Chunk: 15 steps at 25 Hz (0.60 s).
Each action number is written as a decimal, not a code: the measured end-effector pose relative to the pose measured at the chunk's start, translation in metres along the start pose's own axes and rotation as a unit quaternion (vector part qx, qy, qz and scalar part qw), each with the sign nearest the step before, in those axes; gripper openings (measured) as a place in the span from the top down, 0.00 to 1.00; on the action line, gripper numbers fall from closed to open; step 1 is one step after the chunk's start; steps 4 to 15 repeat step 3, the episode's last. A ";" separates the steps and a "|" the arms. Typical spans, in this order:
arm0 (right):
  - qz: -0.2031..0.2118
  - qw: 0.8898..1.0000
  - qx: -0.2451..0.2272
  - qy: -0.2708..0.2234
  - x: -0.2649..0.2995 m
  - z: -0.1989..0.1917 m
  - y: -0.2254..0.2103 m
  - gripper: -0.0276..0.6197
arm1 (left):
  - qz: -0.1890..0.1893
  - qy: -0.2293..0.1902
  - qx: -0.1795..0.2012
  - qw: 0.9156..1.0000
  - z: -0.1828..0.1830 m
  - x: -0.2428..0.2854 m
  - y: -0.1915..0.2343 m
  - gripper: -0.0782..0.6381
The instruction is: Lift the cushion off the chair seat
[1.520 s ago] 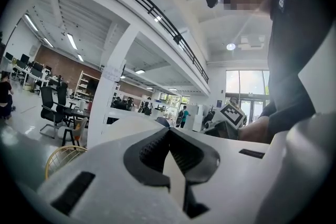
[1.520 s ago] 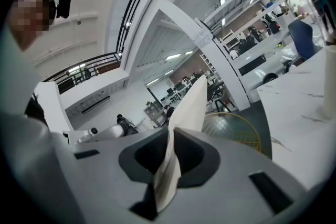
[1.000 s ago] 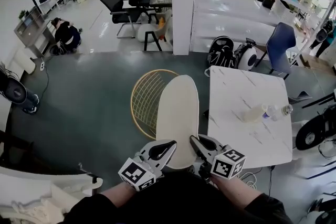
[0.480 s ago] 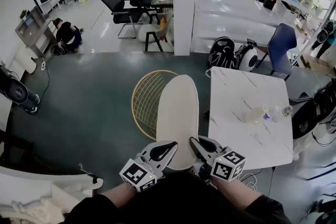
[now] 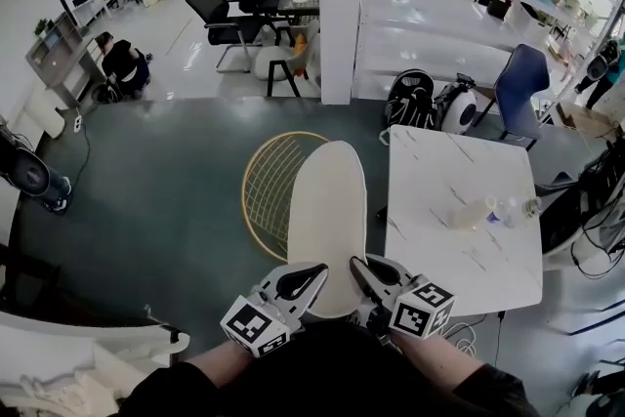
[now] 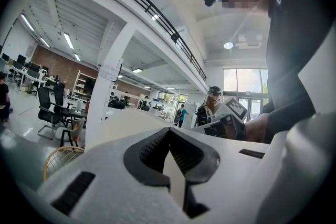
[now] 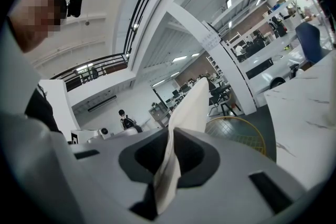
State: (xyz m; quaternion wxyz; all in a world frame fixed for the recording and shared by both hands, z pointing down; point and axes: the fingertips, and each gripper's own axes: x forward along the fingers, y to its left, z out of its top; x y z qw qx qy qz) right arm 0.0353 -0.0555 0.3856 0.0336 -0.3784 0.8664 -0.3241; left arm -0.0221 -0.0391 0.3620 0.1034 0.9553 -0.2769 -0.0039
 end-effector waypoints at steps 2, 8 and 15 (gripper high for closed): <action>0.000 1.000 0.001 0.000 0.001 0.001 -0.002 0.88 | -0.001 0.000 -0.002 1.000 -0.001 0.001 0.001 0.87; 0.000 1.000 0.001 -0.001 0.001 0.001 -0.003 0.88 | -0.002 0.000 -0.003 1.000 -0.001 0.002 0.002 0.87; 0.000 1.000 0.001 -0.001 0.001 0.001 -0.003 0.88 | -0.002 0.000 -0.003 1.000 -0.001 0.002 0.002 0.87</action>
